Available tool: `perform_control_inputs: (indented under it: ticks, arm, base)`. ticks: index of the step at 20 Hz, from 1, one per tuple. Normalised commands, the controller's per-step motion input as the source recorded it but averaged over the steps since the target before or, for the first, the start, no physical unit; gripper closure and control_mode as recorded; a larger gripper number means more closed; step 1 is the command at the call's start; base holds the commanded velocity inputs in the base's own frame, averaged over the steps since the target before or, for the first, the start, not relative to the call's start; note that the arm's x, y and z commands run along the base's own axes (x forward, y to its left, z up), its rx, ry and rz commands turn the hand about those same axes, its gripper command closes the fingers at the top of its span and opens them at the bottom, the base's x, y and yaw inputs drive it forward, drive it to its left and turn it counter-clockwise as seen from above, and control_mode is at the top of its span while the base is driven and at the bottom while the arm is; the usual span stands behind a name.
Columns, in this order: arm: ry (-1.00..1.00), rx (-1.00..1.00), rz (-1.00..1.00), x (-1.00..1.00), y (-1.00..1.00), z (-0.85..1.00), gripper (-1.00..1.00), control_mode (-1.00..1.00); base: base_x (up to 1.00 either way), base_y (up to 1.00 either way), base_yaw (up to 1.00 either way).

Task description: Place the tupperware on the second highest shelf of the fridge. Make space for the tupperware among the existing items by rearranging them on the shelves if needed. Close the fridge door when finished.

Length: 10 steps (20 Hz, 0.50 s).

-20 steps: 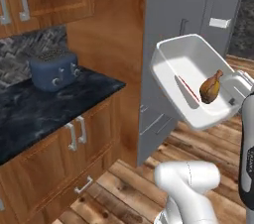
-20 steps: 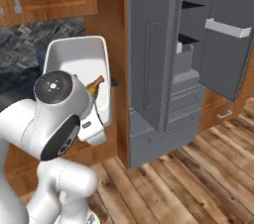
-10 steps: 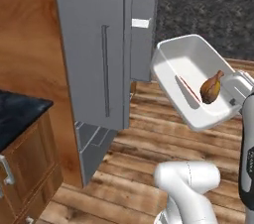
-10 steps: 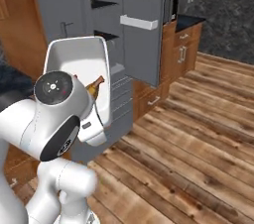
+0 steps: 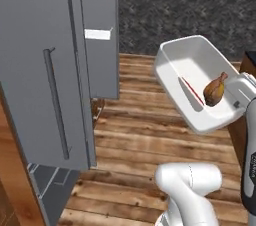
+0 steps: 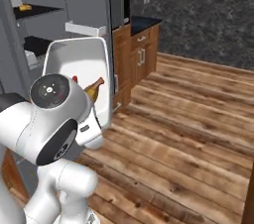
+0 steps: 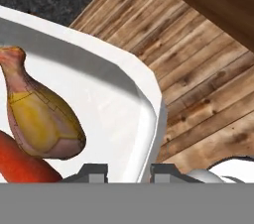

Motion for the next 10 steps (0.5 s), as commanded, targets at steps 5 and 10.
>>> perform_control_inputs:
  ticks: [5, 10]
  arm:
    - [0.0, 0.0, 0.0, 0.0, 0.0, 0.0, 1.0, 1.0]
    - [0.0, 0.0, 0.0, 0.0, 0.0, 0.0, 1.0, 1.0]
  base:
    - [0.68, -0.44, 0.35]
    - [0.71, -0.48, 0.67]
